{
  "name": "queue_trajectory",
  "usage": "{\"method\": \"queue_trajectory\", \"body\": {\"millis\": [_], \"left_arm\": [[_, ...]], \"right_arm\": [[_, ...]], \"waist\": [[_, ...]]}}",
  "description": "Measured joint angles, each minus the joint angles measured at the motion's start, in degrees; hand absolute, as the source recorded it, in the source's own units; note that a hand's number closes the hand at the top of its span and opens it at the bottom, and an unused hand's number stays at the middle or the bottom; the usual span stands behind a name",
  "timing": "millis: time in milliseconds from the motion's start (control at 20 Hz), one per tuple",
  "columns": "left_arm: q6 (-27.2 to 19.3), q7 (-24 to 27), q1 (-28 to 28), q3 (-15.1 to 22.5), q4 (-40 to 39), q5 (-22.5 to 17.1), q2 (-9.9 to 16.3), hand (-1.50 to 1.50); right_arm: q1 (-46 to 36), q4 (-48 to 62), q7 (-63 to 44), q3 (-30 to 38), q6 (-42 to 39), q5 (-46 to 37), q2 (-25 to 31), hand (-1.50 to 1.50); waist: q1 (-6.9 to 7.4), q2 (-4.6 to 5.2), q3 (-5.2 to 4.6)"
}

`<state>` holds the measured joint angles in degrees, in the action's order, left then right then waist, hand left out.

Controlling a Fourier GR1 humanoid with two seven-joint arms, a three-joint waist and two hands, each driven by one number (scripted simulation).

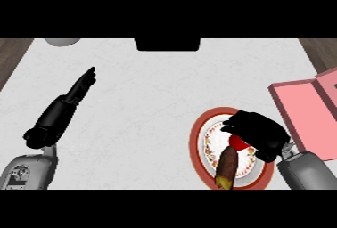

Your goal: Pick the can from the plate and place it in the cardboard box

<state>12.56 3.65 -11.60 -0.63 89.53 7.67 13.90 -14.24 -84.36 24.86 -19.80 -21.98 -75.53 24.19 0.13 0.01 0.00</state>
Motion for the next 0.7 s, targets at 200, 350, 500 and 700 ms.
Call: {"method": "queue_trajectory", "body": {"millis": [200, 350, 500, 700], "left_arm": [[0.89, 0.29, -1.6, -1.01, -1.63, -0.29, 0.4, 0.0], [1.49, 0.78, -0.11, -1.11, -0.8, -0.21, 0.47, 0.0], [1.84, -0.27, -0.91, -1.29, -0.5, -0.41, 0.38, 0.0], [1.39, -0.09, -1.06, -1.02, -0.21, -0.07, -0.03, 0.0]], "right_arm": [[-1.34, 3.88, 4.67, -0.02, 5.88, -0.58, -0.71, 1.5], [-1.73, 6.02, 6.28, -0.08, 10.89, -1.59, -2.43, 1.5], [-2.96, 8.0, 3.68, 2.54, 11.63, -0.92, -5.22, 1.5], [-5.83, 13.26, -10.99, 11.9, 9.22, 1.79, -12.62, 1.5]], "waist": [[0.04, 0.01, -0.05], [0.13, -0.11, -0.15], [0.16, -0.03, -0.1], [0.7, 0.5, -0.05]]}}
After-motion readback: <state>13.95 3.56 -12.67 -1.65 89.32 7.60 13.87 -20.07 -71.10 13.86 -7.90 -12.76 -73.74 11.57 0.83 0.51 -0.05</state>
